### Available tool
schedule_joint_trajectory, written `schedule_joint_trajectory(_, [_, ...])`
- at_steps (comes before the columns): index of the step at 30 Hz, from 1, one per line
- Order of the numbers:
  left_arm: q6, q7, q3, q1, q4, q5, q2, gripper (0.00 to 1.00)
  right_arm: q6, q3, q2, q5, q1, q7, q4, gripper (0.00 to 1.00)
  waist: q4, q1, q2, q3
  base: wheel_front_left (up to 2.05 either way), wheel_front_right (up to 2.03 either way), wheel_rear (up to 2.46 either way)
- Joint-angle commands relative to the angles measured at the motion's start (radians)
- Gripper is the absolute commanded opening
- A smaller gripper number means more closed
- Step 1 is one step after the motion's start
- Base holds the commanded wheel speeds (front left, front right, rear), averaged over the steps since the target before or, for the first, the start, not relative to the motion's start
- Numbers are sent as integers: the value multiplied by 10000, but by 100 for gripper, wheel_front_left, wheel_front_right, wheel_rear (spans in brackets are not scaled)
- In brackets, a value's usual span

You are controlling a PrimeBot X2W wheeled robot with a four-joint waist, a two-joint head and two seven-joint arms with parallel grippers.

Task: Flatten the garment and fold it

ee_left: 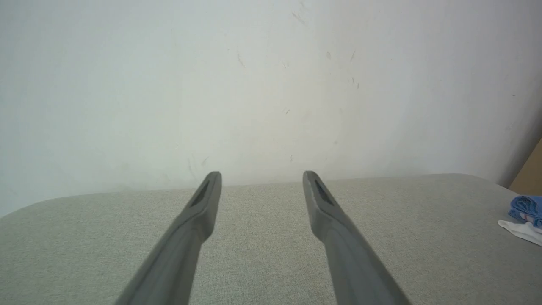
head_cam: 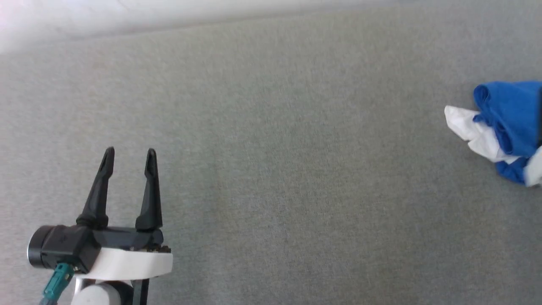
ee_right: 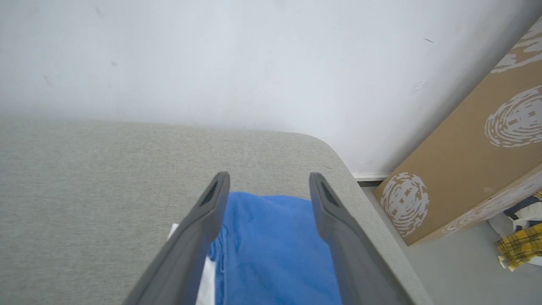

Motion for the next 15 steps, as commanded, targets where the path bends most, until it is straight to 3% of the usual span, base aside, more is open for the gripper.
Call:
schedule_joint_trajectory(1, [61, -47, 27, 114, 40, 76, -36, 100, -9, 112, 168, 109, 218, -114, -195, 100, 205, 2, -1, -610, 0, 0, 0])
schedule_joint_trajectory(8, [158, -48, 101, 532, 309, 175, -257, 100, -9, 611, 1411, 777, 1375, -992, -1147, 100, 441, 2, -1, -1381, 0, 0, 0])
schedule_joint_trajectory(15, [180, -48, -4, 1278, 526, 332, -477, 100, -9, 794, 2042, 1016, 2470, -2055, -1426, 100, 753, 2, -1, -1920, 0, 0, 0])
